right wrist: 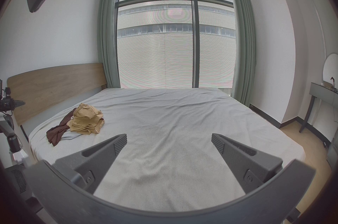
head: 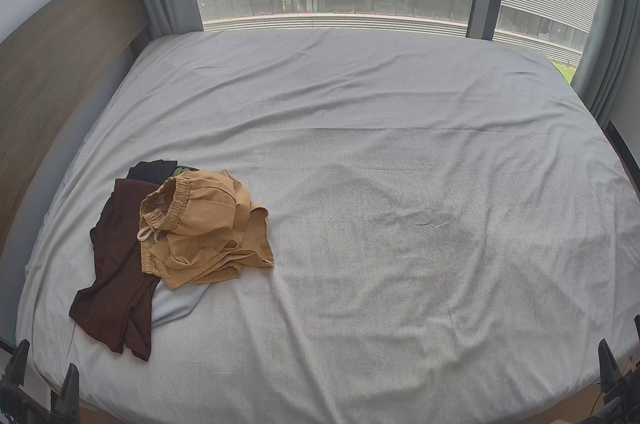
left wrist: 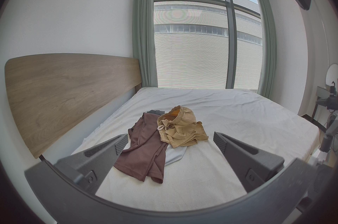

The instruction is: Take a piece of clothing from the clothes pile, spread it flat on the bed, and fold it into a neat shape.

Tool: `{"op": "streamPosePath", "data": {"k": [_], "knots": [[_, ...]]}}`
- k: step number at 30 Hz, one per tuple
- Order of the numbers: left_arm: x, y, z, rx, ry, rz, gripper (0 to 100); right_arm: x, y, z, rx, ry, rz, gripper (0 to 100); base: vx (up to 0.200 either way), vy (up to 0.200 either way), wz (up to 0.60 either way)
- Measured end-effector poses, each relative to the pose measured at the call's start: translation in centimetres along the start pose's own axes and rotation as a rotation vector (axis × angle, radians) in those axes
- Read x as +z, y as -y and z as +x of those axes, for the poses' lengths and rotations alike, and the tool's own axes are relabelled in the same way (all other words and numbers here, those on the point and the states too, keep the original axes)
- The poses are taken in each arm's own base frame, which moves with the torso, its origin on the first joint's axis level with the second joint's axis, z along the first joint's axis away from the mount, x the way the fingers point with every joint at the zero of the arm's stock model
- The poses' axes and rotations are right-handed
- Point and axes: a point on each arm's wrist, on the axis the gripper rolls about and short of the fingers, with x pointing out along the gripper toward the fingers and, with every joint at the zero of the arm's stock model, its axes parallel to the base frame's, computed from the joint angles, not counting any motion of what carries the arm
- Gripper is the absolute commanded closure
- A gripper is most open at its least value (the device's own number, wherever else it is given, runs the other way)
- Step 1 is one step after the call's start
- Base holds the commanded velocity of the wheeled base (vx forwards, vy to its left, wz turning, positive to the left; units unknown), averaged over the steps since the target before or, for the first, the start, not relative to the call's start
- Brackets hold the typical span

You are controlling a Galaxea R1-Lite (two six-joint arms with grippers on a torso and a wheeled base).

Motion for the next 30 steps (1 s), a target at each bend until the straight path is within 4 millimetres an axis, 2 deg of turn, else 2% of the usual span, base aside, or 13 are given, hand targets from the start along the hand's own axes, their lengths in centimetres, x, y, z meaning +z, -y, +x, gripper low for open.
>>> {"op": "streamPosePath", "data": {"k": [20, 25, 30], "knots": [[0.4, 0.0, 0.0, 0.002, 0.034, -0.015, 0, 0.0, 0.0, 0.0, -0.001, 0.001, 0.004, 0, 0.000, 0.000, 0.00], [2.9, 0.0, -0.3, 0.011, 0.113, -0.020, 0, 0.0, 0.0, 0.0, -0.002, 0.001, 0.004, 0, 0.000, 0.000, 0.00], [4.4, 0.0, 0.9, -0.087, 0.048, -0.036, 0, 0.0, 0.0, 0.0, -0.002, 0.000, 0.004, 0, 0.000, 0.000, 0.00]]}}
